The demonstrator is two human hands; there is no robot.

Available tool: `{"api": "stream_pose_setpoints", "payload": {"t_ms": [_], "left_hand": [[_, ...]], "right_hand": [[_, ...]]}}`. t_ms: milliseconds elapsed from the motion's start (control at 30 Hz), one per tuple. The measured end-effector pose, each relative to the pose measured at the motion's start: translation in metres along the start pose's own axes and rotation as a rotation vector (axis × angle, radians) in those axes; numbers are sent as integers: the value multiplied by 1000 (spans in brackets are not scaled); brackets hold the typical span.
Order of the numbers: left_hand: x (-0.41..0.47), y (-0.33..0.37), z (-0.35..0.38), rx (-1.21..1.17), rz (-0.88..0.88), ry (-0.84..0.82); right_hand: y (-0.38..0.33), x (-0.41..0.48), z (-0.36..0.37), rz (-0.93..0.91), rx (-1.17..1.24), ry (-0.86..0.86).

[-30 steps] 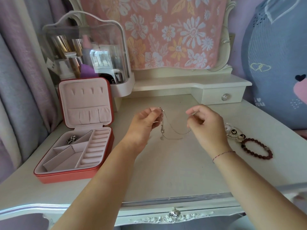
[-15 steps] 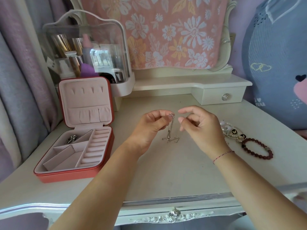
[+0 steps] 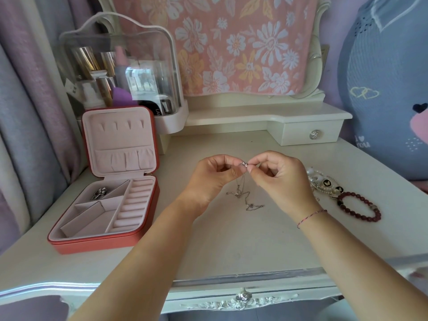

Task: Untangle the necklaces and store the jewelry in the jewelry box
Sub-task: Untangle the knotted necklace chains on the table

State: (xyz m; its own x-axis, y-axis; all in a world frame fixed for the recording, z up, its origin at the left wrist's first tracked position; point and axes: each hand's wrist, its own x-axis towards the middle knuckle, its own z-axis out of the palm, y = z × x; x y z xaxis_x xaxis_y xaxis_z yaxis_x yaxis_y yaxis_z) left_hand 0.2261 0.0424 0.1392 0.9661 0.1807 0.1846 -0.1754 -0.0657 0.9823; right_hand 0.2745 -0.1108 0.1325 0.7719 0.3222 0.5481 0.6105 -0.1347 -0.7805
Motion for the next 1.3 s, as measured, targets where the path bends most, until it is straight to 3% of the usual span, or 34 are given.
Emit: {"api": "stream_pose_setpoints", "payload": {"t_ms": [567,1000,1300], "left_hand": [[-1,1,1,20,-9,25],[-1,0,0,14,39,-14],[0,2,0,31,60,22]], "right_hand": [[5,2,2,-34,-140,6],[7,1,2,-30,-99,-2],[1,4,-2,165,69,-49]]}}
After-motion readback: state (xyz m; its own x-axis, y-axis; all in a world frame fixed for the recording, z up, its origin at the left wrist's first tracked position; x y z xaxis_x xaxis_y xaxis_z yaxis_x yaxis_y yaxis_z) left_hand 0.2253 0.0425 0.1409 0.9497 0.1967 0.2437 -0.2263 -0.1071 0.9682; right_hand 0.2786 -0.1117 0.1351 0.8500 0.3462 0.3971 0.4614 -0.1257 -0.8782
